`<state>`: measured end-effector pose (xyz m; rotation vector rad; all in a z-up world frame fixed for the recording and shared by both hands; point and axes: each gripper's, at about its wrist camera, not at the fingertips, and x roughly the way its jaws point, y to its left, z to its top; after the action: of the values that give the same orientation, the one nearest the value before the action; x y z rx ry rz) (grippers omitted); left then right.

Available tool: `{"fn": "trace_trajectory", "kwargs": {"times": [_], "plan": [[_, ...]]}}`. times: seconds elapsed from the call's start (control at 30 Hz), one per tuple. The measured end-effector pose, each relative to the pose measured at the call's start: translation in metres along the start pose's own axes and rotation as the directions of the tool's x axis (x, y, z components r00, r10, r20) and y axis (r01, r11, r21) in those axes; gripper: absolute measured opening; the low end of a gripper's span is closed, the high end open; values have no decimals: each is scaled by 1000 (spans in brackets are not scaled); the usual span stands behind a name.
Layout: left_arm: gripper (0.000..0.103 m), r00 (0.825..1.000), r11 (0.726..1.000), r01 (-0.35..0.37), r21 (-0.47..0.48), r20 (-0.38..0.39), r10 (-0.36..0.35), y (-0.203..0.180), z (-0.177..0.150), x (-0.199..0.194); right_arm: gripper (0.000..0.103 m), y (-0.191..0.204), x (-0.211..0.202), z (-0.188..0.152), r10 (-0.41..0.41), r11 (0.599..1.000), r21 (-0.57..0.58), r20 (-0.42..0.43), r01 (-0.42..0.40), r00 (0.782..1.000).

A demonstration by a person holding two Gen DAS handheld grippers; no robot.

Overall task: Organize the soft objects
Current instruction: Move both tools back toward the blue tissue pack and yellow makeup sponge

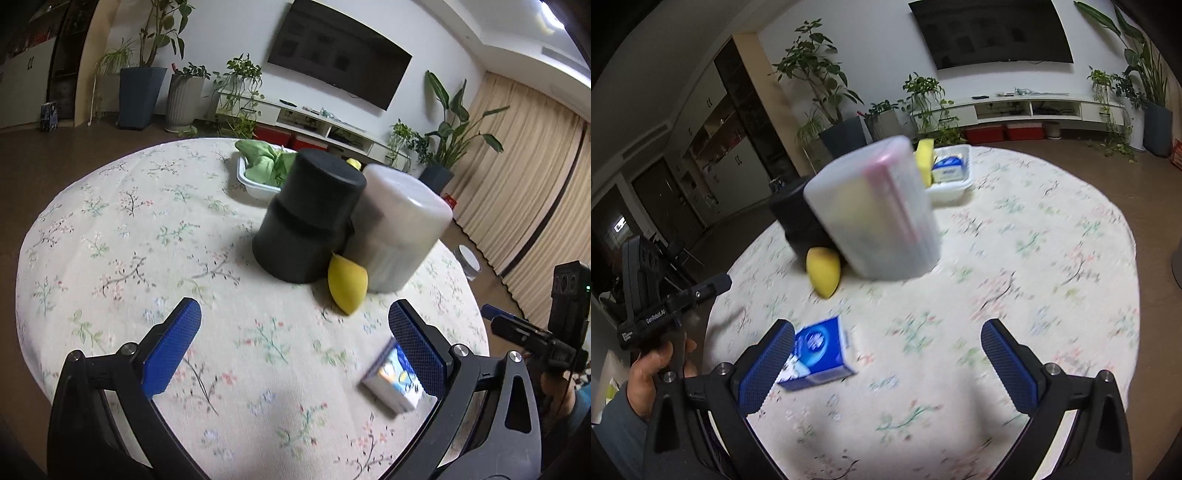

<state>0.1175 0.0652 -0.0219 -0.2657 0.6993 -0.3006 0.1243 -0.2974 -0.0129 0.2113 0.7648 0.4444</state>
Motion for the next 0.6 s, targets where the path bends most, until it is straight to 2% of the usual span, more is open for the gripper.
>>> {"fn": "trace_trajectory", "kwargs": {"times": [0.13,0.3,0.47,0.6], "plan": [[103,1000,1000,8,-23,4,-7,1,-7,-5,103,13,2,-15,-1,1000,3,-6,1,1000],[103,999,999,31,-34,26,-30,-5,-17,-16,103,45,15,-35,13,997,-76,-54,-17,998],[103,999,999,28,40,29,-29,-23,-26,-23,103,65,29,-36,17,990,-135,-67,-26,998],[103,999,999,38,22,36,-38,-19,-26,-23,103,72,49,-32,-10,985,-173,-107,-8,994]]}}
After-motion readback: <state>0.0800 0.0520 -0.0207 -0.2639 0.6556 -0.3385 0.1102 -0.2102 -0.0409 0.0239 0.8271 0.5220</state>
